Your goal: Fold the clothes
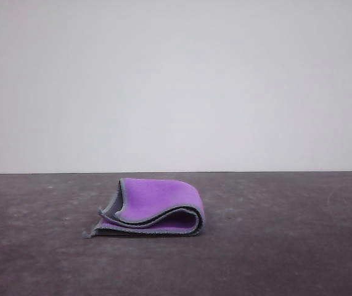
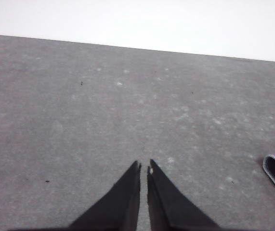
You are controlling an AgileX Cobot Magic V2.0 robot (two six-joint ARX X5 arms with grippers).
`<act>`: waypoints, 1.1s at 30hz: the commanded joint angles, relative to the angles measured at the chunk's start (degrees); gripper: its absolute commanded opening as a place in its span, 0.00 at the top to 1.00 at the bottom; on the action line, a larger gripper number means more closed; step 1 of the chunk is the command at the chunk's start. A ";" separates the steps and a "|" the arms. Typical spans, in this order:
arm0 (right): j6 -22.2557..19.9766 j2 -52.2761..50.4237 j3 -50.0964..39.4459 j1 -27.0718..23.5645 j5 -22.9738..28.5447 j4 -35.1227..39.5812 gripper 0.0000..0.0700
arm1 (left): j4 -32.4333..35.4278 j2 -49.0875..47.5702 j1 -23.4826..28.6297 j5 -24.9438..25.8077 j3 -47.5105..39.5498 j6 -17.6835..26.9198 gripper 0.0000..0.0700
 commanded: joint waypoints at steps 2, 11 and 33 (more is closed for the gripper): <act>0.81 0.02 -0.22 -0.04 0.15 0.75 0.98 | -0.26 -0.11 -0.02 -0.17 -1.14 -0.04 0.98; 0.81 0.02 -0.22 -0.04 0.15 0.75 0.98 | -0.26 -0.11 -0.02 -0.17 -1.14 -0.04 0.98; 0.81 0.02 -0.22 -0.04 0.15 0.75 0.98 | -0.26 -0.11 -0.02 -0.17 -1.14 -0.04 0.98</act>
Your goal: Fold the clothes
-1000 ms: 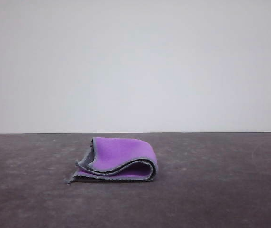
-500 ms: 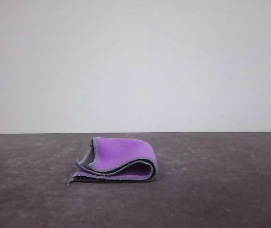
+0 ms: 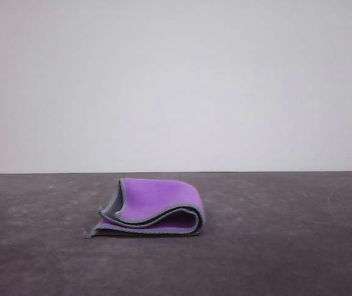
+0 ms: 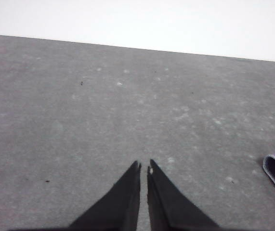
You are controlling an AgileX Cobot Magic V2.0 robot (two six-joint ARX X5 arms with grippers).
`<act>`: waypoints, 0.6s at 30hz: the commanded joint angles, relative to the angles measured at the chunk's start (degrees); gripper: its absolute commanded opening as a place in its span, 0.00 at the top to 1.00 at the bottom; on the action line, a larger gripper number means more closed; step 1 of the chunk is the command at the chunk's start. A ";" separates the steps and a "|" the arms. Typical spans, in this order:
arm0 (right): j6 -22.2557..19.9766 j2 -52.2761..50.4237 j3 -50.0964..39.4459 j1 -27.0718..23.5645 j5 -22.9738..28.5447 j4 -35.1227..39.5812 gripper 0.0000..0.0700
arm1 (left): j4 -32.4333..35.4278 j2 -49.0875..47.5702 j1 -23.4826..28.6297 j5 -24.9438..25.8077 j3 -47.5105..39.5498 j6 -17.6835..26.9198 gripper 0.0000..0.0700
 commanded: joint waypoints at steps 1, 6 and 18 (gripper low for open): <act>0.81 0.02 -0.22 -0.04 0.15 0.74 0.98 | -0.26 -0.11 -0.02 -0.16 -1.14 -0.04 0.98; 0.81 0.02 -0.22 -0.04 0.15 0.74 0.98 | -0.26 -0.11 -0.02 -0.17 -1.14 -0.04 0.98; 0.81 0.02 -0.22 -0.04 0.15 0.74 0.98 | -0.26 -0.11 -0.02 -0.16 -1.14 -0.04 0.98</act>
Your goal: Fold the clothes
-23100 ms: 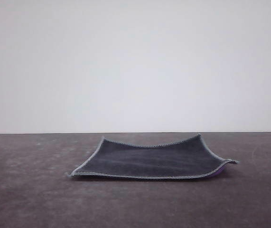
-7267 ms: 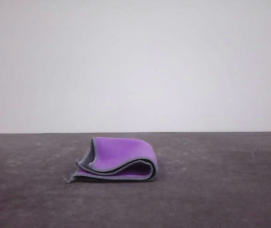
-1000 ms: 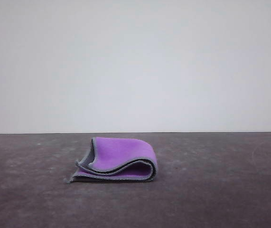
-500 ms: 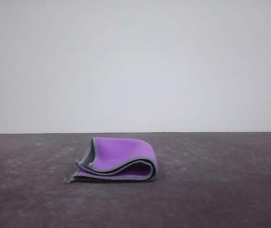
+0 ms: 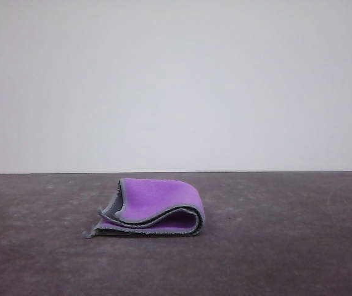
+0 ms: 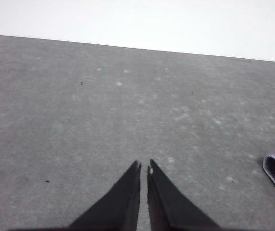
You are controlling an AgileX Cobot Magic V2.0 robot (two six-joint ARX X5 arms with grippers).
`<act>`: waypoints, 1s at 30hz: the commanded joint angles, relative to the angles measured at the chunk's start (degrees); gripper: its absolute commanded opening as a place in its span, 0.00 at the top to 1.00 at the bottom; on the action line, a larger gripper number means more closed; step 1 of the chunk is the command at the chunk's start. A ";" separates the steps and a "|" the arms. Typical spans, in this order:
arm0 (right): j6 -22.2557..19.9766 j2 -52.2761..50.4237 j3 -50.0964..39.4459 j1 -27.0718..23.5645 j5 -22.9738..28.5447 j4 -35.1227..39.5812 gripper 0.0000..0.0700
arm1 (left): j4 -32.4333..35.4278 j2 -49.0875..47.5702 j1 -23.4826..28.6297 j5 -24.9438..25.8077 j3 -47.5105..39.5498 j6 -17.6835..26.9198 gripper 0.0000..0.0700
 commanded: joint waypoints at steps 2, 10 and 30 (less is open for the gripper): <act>0.81 0.02 -0.22 -0.04 0.15 0.77 0.98 | -0.26 -0.11 -0.02 -0.19 -1.14 -0.04 0.98; 0.81 0.02 -0.22 -0.04 0.15 0.77 0.98 | -0.26 -0.11 -0.02 -0.17 -1.14 -0.04 0.98; 0.81 0.02 -0.22 -0.04 0.15 0.77 0.98 | -0.26 -0.11 -0.02 -0.18 -1.14 -0.04 0.98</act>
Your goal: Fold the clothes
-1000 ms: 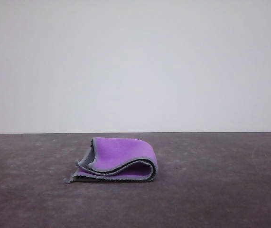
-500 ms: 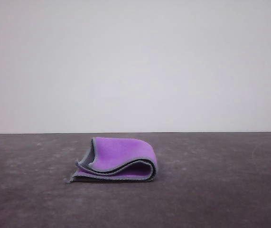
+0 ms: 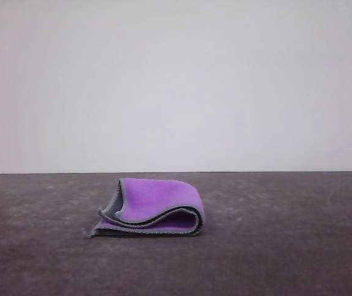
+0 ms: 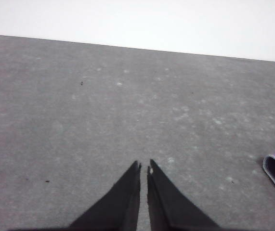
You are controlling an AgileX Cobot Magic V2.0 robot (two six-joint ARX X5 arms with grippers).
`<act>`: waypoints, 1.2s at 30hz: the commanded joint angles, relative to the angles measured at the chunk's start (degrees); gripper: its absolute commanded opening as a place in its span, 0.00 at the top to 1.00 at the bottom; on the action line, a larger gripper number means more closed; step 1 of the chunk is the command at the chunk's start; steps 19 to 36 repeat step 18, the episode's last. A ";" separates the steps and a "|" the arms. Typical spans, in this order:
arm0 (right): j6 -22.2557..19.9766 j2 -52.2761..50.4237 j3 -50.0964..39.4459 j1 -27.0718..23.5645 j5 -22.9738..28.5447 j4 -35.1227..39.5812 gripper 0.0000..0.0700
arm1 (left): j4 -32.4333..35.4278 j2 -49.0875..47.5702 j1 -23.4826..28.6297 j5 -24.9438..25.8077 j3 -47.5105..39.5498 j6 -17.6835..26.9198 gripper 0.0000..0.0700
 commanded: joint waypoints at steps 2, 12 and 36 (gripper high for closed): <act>0.81 0.02 -0.22 -0.04 0.15 0.77 0.98 | -0.26 -0.11 -0.02 -0.17 -1.14 -0.04 0.98; 0.81 0.02 -0.22 -0.04 0.15 0.76 0.98 | -0.26 -0.11 -0.02 -0.17 -1.14 -0.04 0.98; 0.81 0.02 -0.22 -0.04 0.15 0.76 0.98 | -0.26 -0.11 -0.02 -0.17 -1.14 -0.04 0.98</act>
